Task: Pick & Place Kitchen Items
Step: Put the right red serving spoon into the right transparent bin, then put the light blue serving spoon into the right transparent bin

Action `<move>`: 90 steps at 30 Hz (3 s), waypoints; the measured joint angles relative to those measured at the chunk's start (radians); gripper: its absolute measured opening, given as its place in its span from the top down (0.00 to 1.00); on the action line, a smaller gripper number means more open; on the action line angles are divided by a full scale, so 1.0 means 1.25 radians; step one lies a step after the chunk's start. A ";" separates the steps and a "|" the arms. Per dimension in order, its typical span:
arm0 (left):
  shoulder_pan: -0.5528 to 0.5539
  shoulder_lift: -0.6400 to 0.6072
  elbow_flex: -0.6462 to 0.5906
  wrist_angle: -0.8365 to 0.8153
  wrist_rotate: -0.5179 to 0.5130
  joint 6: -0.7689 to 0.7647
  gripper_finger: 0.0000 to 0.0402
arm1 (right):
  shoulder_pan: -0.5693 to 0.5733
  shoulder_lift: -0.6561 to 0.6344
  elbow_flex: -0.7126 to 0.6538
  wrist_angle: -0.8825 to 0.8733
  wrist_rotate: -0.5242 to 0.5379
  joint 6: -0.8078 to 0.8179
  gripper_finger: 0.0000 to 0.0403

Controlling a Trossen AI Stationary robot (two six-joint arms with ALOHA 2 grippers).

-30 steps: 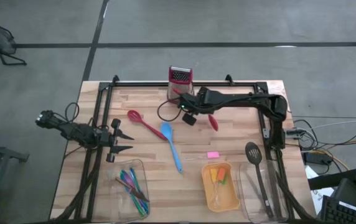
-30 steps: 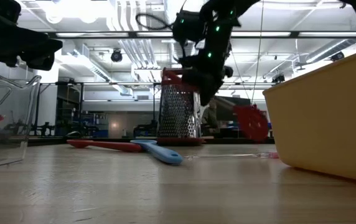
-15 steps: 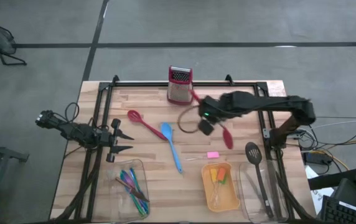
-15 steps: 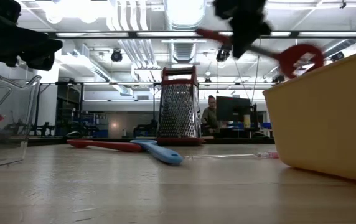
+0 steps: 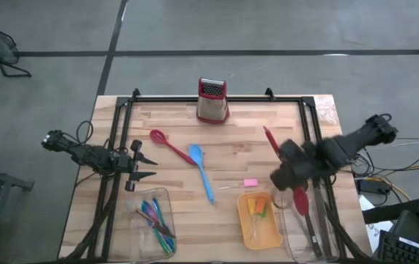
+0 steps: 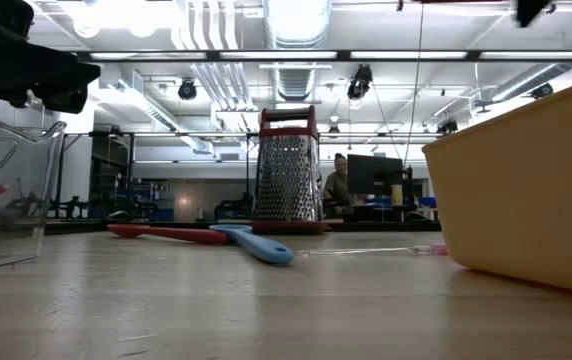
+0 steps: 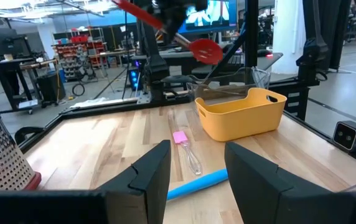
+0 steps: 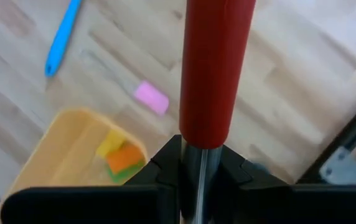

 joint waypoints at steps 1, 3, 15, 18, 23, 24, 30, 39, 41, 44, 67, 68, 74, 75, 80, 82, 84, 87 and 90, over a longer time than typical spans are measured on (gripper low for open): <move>0.000 0.000 0.000 0.000 0.000 0.000 0.61 | 0.035 -0.004 -0.018 -0.001 0.007 0.039 0.90; 0.000 0.000 0.000 0.000 0.000 0.000 0.61 | 0.098 -0.006 -0.053 0.000 0.008 0.113 0.90; 0.000 0.000 0.000 0.000 0.000 0.000 0.61 | 0.372 0.084 -0.197 0.114 0.007 0.424 0.90; 0.000 0.000 0.000 0.000 0.000 0.000 0.61 | 0.408 0.116 -0.206 0.120 -0.008 0.484 0.89; 0.000 0.000 0.000 0.000 0.000 0.000 0.61 | 0.432 0.167 -0.205 0.127 -0.038 0.522 0.87; 0.000 0.000 0.000 0.000 0.000 0.000 0.61 | 0.434 0.176 -0.204 0.129 -0.037 0.522 0.88; 0.000 0.000 0.000 0.000 0.000 0.000 0.61 | 0.433 0.200 -0.203 0.129 -0.073 0.522 0.89; 0.000 0.000 0.000 0.000 0.000 0.000 0.61 | 0.434 0.202 -0.203 0.142 -0.087 0.522 0.70; 0.000 0.000 0.000 0.000 0.000 0.000 0.61 | 0.435 0.202 -0.203 0.135 -0.085 0.525 0.66; 0.000 0.000 0.000 0.000 0.000 0.000 0.61 | 0.435 0.202 -0.203 0.136 -0.086 0.525 0.61; 0.000 0.000 0.000 0.000 0.000 0.000 0.61 | 0.410 0.190 -0.012 0.143 0.235 0.290 0.41; 0.000 0.000 0.000 0.000 0.000 0.000 0.61 | 0.402 0.190 -0.009 0.142 0.243 0.266 0.41; 0.000 0.000 0.000 0.000 0.000 0.000 0.61 | 0.342 0.190 -0.003 0.143 0.320 0.155 0.41; 0.000 0.000 0.000 0.000 0.000 0.000 0.61 | 0.324 0.189 -0.002 0.143 0.320 0.137 0.42; 0.000 0.000 0.000 0.000 0.000 0.000 0.61 | 0.211 0.188 0.012 0.144 0.349 0.002 0.45; 0.000 0.000 0.000 0.000 0.000 0.000 0.61 | 0.161 0.184 0.018 0.146 0.349 -0.048 0.46; 0.000 0.000 0.000 0.000 0.000 0.000 0.61 | 0.109 0.181 0.023 0.147 0.349 -0.090 0.48; 0.000 0.000 0.000 0.000 0.000 0.000 0.61 | 0.033 0.181 0.026 0.164 0.347 -0.164 0.50; 0.000 0.000 0.000 0.000 0.000 0.000 0.61 | -0.033 0.181 0.026 0.217 0.325 -0.248 0.52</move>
